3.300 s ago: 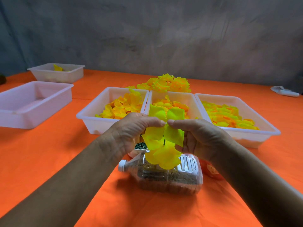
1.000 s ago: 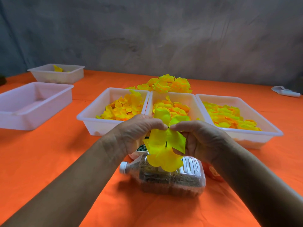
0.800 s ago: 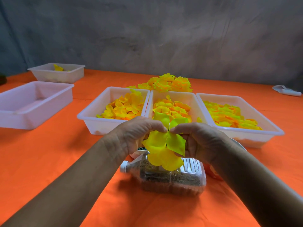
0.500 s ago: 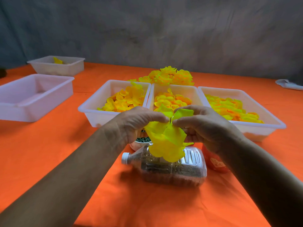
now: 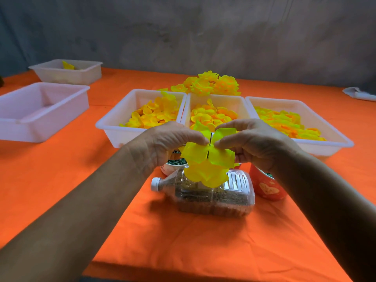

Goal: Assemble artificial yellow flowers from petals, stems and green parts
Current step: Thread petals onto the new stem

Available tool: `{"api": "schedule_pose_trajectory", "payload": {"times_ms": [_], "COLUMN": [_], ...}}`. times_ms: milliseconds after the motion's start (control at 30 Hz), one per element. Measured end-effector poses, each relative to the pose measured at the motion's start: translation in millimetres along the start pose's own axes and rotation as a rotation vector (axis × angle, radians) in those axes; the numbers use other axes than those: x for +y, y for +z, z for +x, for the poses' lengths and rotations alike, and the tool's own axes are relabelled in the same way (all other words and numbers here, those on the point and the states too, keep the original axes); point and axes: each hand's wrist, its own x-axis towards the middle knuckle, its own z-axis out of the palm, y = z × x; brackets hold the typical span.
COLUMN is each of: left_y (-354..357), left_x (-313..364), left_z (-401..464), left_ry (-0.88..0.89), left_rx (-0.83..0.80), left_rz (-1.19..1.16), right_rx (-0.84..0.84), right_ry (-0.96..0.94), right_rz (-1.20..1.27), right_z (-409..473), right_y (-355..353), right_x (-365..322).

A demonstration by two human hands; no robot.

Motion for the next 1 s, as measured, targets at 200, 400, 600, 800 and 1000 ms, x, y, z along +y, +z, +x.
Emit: {"api": "schedule_pose_trajectory", "payload": {"times_ms": [200, 400, 600, 800, 1000], "left_y": [12, 15, 17, 15, 12], "left_x": [2, 3, 0, -5, -10], "left_z": [-5, -5, -6, -2, 5], "left_ry": [-0.009, -0.049, -0.043, -0.020, -0.015], "left_rx": [0.104, 0.136, 0.155, 0.147, 0.139], "left_rz": [0.021, 0.066, 0.053, 0.086, 0.056], "right_rx": [-0.011, 0.006, 0.027, 0.022, 0.029], "right_ry": [0.010, 0.052, 0.083, 0.090, 0.073], "right_rz": [-0.106, -0.141, -0.156, -0.156, -0.159], "right_z": [1, 5, 5, 4, 3], "right_y": [0, 0, 2, 2, 3], "right_x": [3, 7, 11, 11, 13]}}
